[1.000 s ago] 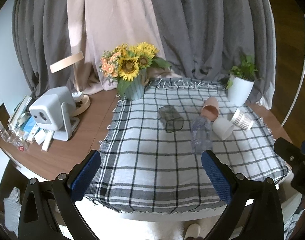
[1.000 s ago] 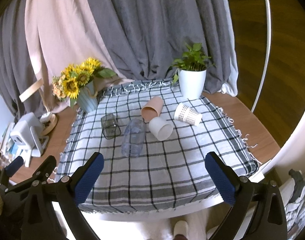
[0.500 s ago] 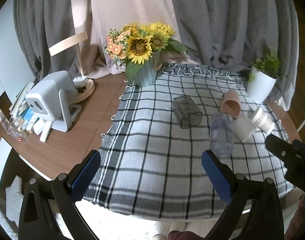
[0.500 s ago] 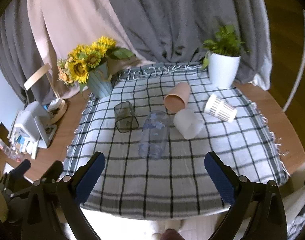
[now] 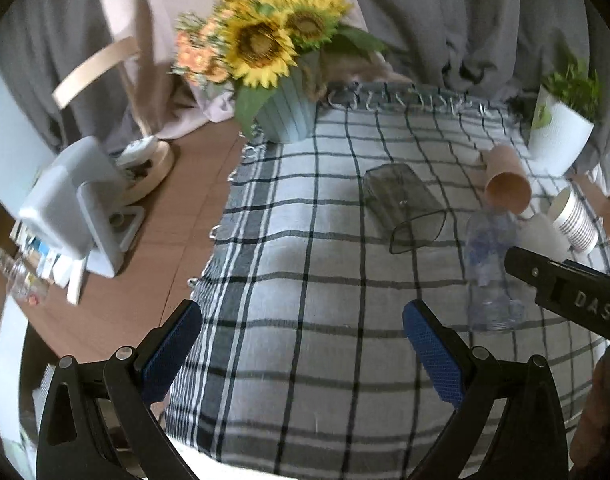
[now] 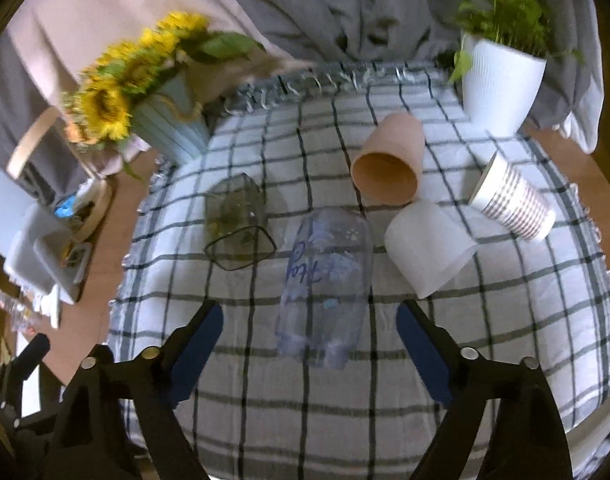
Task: Flip cup upside down
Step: 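Move the right tool toward the clear plastic cup and close around it, then lift the clear plastic cup with the right tool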
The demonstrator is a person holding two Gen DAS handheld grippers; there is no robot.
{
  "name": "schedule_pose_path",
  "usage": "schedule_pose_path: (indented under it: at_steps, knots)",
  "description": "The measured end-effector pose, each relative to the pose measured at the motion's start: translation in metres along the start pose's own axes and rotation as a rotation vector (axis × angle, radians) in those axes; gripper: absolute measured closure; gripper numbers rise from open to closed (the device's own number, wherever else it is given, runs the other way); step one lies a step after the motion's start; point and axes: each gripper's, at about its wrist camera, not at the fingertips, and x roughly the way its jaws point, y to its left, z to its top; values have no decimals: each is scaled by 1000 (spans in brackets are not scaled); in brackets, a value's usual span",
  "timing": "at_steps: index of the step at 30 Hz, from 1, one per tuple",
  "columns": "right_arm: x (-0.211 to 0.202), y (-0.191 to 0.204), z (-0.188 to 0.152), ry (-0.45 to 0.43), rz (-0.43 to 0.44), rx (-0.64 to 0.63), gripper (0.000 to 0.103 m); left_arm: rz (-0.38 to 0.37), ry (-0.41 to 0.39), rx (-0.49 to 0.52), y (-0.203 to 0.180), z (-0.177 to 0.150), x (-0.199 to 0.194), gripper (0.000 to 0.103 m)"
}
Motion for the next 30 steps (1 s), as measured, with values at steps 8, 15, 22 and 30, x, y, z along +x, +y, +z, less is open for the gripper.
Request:
schedule_pose_path:
  at_steps: [8,15,22,30]
  knots:
    - [51,-7,12,99,-58,89,20,-36,84,51,-5,18,47,0]
    - [79,-13,19,141,-101,117,22,-43,131,87,-13,28,76,0]
    - [102,-13,21,189,-106,118,28,-43,158,85,-11,27,91,0]
    - [112,-8,18,202,-108,112,32,-42,170,88,-9,23,97,0]
